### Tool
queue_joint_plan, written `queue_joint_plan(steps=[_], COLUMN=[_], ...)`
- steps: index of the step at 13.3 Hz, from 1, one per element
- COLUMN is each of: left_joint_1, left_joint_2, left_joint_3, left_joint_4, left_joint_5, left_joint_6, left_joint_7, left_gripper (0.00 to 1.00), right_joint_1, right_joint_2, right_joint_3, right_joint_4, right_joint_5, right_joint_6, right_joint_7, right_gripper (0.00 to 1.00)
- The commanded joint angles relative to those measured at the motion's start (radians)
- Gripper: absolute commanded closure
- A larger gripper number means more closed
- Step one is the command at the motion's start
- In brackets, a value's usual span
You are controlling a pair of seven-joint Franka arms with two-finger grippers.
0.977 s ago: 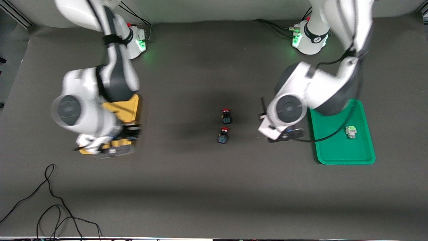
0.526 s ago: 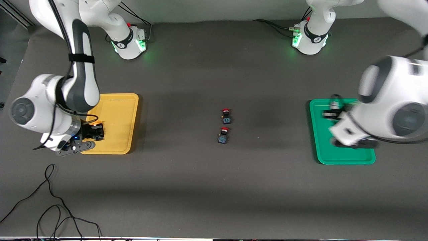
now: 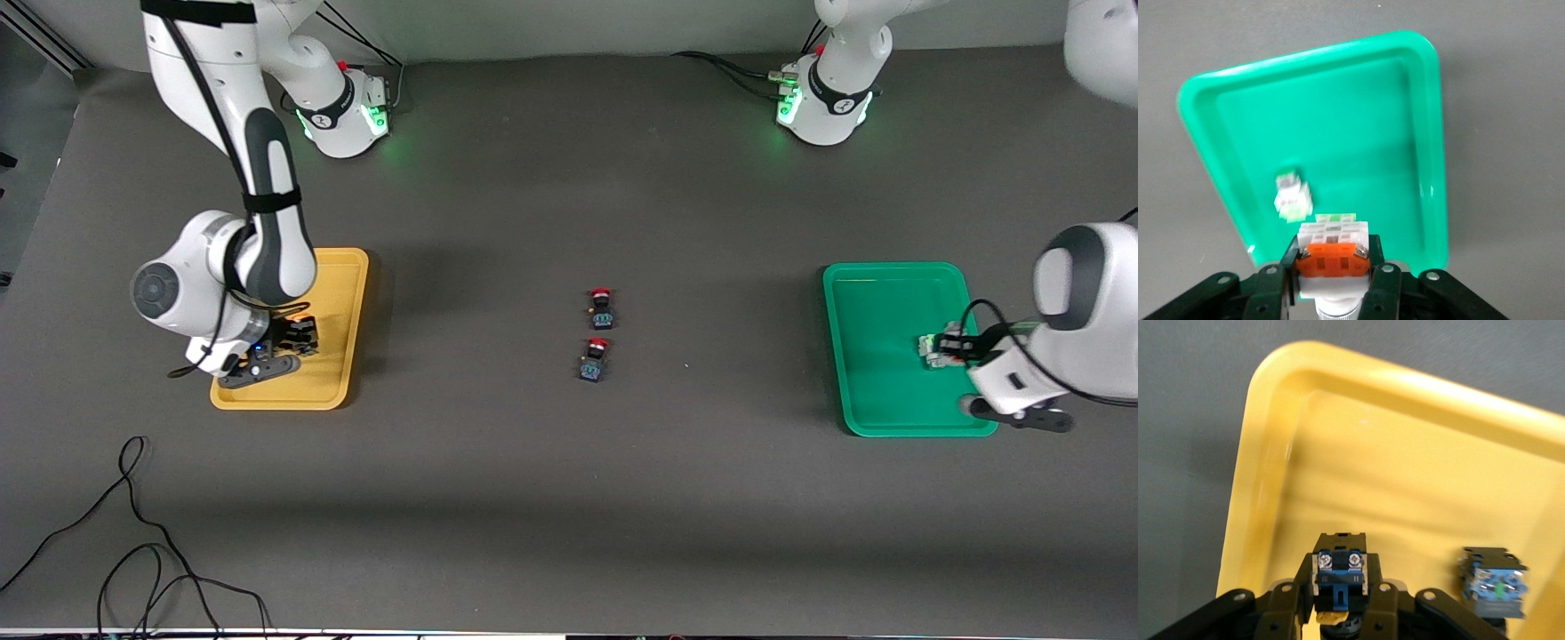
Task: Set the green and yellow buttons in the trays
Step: 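Lower and release both buttons into their trays with both grippers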
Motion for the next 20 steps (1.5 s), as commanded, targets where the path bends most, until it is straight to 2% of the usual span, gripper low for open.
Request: queue_joint_plan(steps=[1,2,4,5,7,10,11,12,13,15,17,18,20], left_joint_1=[0.032,0.039,0.049,0.051,0.06,0.066,0.065,0.066,0.063,0.063,0.053,0.042,0.023], left_joint_2=[-0.082,-0.074,-0.065,-0.056,-0.041,-0.038,-0.038,-0.041,-0.051,-0.091,-0.161,-0.185,-0.179], left_joint_3=[-0.014,-0.014,-0.014,-0.012,-0.014,-0.014,-0.014,-0.015,-0.015,-0.02,-0.024,-0.029,-0.044], left_joint_4=[-0.254,-0.309,-0.444,-0.481,-0.492,-0.49,-0.489,-0.484,-0.48,-0.439,-0.329,-0.238,0.014], left_joint_5=[0.016,0.016,0.014,0.014,0.014,0.014,0.014,0.014,0.014,0.014,0.003,-0.009,-0.05], left_joint_6=[0.256,0.348,0.556,0.627,0.652,0.64,0.63,0.623,0.611,0.517,0.306,0.134,-0.206], left_joint_7=[0.01,0.01,0.009,0.008,0.008,-0.004,-0.002,0.005,0.004,-0.001,0.002,0.005,-0.002], left_gripper=[1.0,1.0,1.0,1.0,1.0,1.0,0.4,0.0,0.0,0.0,0.0,0.0,0.0], right_joint_1=[0.002,0.0,0.002,0.003,0.022,0.02,0.02,0.02,0.02,0.022,0.022,0.022,0.037], right_joint_2=[0.021,0.015,-0.011,-0.022,-0.023,-0.023,-0.022,-0.023,-0.023,-0.023,-0.029,-0.035,-0.071], right_joint_3=[0.007,0.006,-0.006,-0.023,-0.098,-0.166,-0.183,-0.191,-0.197,-0.215,-0.218,-0.22,-0.212], right_joint_4=[0.014,0.017,0.052,0.093,0.198,0.385,0.443,0.504,0.563,0.641,0.689,0.704,0.715], right_joint_5=[0.035,0.036,0.036,0.032,0.01,-0.047,-0.065,-0.097,-0.119,-0.134,-0.162,-0.175,-0.217], right_joint_6=[0.004,-0.011,-0.076,-0.123,-0.265,-0.497,-0.56,-0.623,-0.68,-0.767,-0.817,-0.829,-0.835], right_joint_7=[-0.014,-0.014,-0.001,0.015,0.038,0.061,0.088,0.113,0.131,0.163,0.176,0.183,0.222], right_gripper=[0.05,0.0,0.0,0.0,0.0,0.0,0.0,0.0,0.0,0.0,0.0,0.0,0.0])
